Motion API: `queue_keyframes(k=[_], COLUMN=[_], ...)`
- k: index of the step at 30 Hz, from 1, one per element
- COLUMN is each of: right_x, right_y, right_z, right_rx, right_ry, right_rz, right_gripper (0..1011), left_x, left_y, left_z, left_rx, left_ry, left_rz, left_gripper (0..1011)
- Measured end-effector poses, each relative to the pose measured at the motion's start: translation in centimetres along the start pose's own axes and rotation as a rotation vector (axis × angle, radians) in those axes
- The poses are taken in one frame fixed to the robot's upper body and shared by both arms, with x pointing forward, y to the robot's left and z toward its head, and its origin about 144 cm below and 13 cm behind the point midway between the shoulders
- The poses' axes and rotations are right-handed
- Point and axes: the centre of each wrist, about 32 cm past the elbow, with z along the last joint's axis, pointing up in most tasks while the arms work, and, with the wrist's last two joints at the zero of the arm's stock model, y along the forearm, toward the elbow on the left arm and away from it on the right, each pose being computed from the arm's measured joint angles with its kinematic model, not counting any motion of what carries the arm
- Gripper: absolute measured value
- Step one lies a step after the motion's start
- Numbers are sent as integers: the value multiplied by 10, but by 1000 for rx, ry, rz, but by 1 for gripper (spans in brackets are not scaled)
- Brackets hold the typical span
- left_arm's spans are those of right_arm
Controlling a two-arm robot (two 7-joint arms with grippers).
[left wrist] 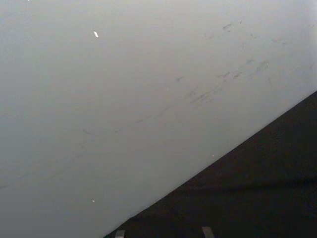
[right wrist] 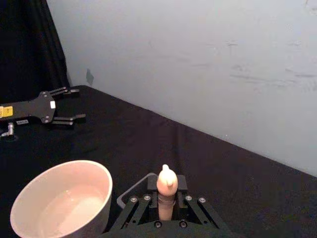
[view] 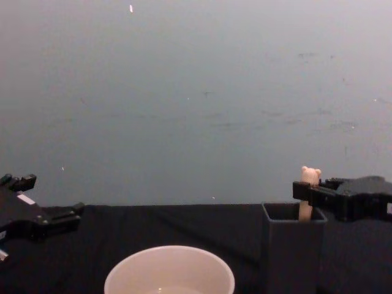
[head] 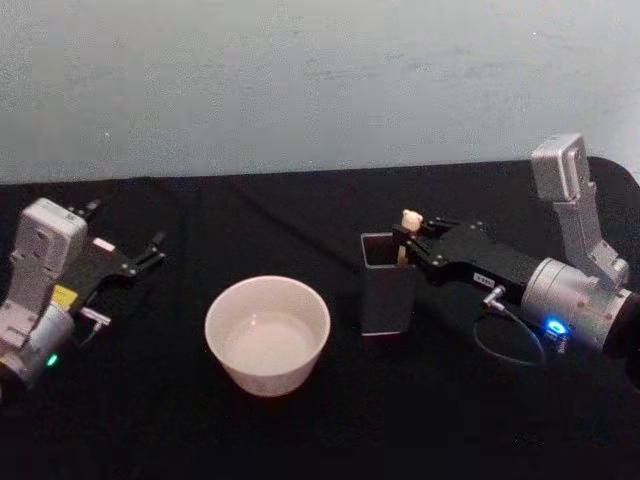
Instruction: Pick up the stirring spoon with one hand, stir inside the cup, then place it back in its original position.
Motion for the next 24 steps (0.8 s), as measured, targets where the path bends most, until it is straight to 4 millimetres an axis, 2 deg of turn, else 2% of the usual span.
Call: queue_keyframes(k=[24], right_x=[-1], right_y=[1], right_z=[-2], right_rx=[-22], right_ry=[-5], right_rz=[-20], right_gripper=[213], left_x=[0], left_y=[0], left_z=[0], left_rx=[0], left_ry=[0], left_rz=[0], left_gripper=[1001])
